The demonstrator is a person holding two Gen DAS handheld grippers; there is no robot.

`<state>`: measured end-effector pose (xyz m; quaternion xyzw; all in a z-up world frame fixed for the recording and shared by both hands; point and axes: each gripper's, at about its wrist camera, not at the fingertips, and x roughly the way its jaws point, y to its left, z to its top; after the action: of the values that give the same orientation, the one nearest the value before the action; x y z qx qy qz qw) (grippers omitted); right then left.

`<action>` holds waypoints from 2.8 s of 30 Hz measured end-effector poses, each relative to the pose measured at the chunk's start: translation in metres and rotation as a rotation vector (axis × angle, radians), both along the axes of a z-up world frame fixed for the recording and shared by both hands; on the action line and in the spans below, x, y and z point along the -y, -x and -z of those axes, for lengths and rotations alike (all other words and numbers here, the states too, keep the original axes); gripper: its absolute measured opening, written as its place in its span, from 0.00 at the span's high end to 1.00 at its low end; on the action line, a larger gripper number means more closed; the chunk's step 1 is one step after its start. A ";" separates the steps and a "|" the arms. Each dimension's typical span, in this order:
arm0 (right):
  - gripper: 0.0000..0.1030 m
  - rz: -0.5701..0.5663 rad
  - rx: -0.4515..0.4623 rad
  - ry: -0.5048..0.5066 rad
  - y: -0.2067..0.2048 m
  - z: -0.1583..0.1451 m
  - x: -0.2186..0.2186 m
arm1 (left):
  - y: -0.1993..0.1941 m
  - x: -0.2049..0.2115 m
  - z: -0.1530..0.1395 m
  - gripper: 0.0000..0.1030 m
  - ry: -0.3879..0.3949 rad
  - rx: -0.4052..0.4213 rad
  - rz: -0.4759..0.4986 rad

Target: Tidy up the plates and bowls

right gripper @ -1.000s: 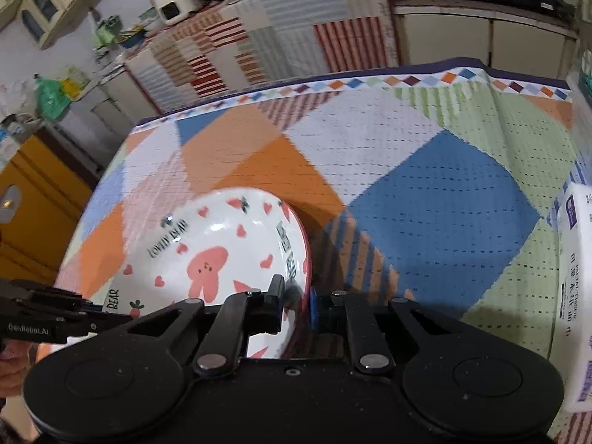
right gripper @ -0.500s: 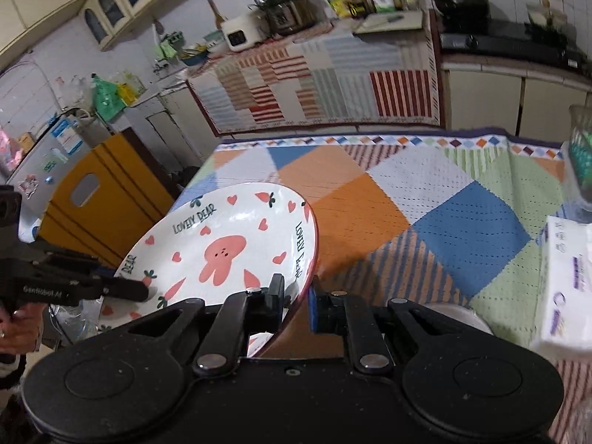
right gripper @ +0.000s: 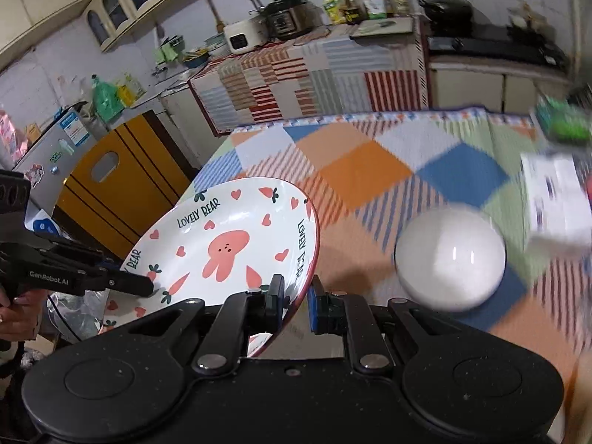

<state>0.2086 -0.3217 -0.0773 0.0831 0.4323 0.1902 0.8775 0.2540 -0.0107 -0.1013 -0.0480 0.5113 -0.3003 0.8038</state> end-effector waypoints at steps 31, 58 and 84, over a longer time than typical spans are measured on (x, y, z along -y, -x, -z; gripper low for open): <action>0.79 0.063 -0.136 0.076 0.037 0.079 -0.022 | 0.013 0.007 0.077 0.78 -0.078 -0.104 0.007; 0.73 0.143 -0.083 0.452 0.034 0.072 -0.074 | 0.019 0.014 0.077 0.80 -0.141 -0.097 -0.016; 0.53 0.116 0.046 0.326 0.121 -0.026 -0.068 | 0.105 0.028 -0.002 0.63 -0.174 -0.007 0.033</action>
<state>0.0872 -0.2534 -0.0511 -0.0399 0.4316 0.0684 0.8986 0.1494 -0.0383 -0.0989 0.0295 0.5390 -0.2678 0.7981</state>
